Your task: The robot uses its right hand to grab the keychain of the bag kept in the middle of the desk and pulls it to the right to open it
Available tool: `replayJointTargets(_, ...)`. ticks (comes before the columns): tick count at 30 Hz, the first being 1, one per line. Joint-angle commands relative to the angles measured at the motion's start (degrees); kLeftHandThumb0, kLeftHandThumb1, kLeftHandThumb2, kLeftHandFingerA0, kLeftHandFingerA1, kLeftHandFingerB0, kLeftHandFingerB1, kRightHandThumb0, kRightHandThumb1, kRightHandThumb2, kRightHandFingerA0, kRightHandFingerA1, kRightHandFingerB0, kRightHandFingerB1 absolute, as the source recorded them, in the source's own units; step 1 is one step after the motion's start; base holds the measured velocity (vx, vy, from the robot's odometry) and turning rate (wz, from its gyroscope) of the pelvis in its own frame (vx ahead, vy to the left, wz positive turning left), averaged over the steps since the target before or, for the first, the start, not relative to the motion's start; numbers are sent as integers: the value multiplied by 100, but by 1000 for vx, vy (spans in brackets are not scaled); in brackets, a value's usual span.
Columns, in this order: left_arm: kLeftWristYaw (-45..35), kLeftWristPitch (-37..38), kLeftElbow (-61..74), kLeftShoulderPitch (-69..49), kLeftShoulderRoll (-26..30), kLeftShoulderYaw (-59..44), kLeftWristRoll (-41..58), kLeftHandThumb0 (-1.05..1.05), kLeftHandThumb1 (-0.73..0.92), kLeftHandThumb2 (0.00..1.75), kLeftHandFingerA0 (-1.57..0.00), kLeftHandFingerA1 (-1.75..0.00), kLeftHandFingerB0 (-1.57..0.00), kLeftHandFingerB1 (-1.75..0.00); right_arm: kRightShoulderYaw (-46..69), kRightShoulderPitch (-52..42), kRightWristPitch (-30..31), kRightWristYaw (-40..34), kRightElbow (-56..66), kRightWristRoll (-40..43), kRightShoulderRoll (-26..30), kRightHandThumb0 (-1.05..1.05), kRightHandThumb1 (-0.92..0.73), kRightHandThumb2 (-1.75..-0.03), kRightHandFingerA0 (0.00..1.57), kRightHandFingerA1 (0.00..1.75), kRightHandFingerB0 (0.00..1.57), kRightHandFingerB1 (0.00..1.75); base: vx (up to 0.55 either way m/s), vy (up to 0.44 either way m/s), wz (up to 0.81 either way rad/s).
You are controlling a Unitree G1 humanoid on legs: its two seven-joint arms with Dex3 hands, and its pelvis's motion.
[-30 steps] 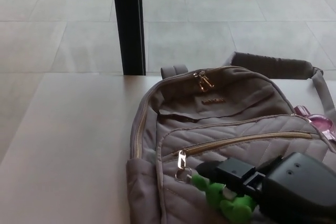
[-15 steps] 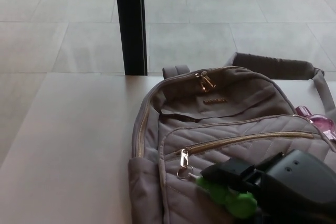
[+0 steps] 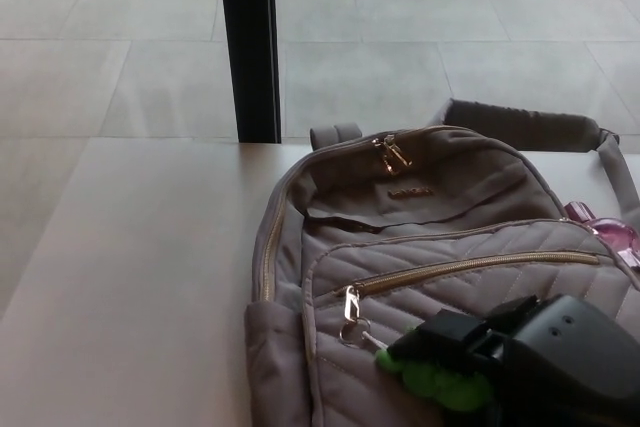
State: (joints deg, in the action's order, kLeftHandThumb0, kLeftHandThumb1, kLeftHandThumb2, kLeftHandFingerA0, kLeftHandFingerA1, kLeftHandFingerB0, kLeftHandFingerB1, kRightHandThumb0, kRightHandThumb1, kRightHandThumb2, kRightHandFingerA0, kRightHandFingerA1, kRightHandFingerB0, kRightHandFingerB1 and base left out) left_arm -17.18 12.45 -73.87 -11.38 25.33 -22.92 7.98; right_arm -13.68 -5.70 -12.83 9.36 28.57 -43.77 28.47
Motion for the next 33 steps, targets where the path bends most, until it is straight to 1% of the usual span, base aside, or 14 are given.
replayJointTargets(1,24,56,24,-42,54,-19,52,-90,91,84,-56,-60,-48,-46,35,-260,-110,9,-394,202,38,-29,-56,-118,93,175,68,167,0,0,0)
replayJointTargets(2,-15,15,22,-32,46,-70,111,-86,92,78,-56,-61,-51,-46,48,-261,-152,-32,-422,258,18,-28,-55,-121,94,175,67,175,0,0,0)
replayJointTargets(3,-40,-32,24,-22,42,-107,152,-86,92,78,-56,-61,-51,-46,57,-263,-174,-65,-444,313,-9,-28,-55,-121,94,175,67,175,0,0,0)
replayJointTargets(4,0,36,37,-41,40,-73,95,-85,92,82,-54,-59,-48,-46,79,-195,-159,-33,-386,305,-13,-30,-49,-131,99,175,67,173,0,0,0)
replayJointTargets(6,-4,84,30,-59,51,-36,46,-89,92,87,-56,-60,-47,-46,106,-112,-140,32,-341,277,13,-30,-48,-132,98,175,68,171,0,0,0)
replayJointTargets(8,40,133,28,-108,31,-14,23,-88,91,86,-57,-59,-48,-46,121,-48,-114,141,-315,341,50,-30,-48,-131,98,175,67,171,0,0,0)
replayJointTargets(9,53,110,32,-98,29,-34,48,-86,92,82,-60,-63,-51,-47,131,42,-144,130,-359,378,49,-34,-44,-140,104,175,74,169,0,0,0)
replayJointTargets(18,22,74,-34,-55,34,-103,102,-89,92,83,-58,-64,-51,-48,189,509,-247,178,-498,539,31,-33,-50,-131,98,175,70,169,0,0,0)
replayJointTargets(22,-3,83,-21,-90,25,-105,92,-88,92,84,-56,-63,-49,-48,133,576,-200,210,-493,514,-62,-35,-50,-133,102,175,70,171,0,0,0)
replayJointTargets(25,-3,56,-15,-106,16,-142,122,-91,91,86,-57,-65,-51,-49,64,693,-165,244,-470,328,-85,-35,-49,-133,101,175,72,166,0,0,0)
replayJointTargets(26,4,52,-10,-132,15,-141,117,-89,91,88,-56,-65,-49,-48,35,867,-88,345,-496,331,-116,-34,-48,-126,101,175,76,155,0,0,0)
replayJointTargets(29,13,13,-16,-135,11,-159,128,-86,92,84,-57,-63,-48,-46,50,1106,76,491,-520,344,-155,-34,-47,-126,103,175,76,158,0,0,0)
replayJointTargets(31,39,78,6,-174,0,-138,96,-90,92,89,-62,-67,-45,-47,59,1269,180,617,-534,373,-168,-33,-44,-135,106,175,77,162,0,0,0)
replayJointTargets(33,-9,113,35,-234,6,-115,80,-89,91,87,-56,-62,-45,-46,70,1443,232,670,-601,351,-163,-31,-43,-133,106,175,76,163,0,0,0)
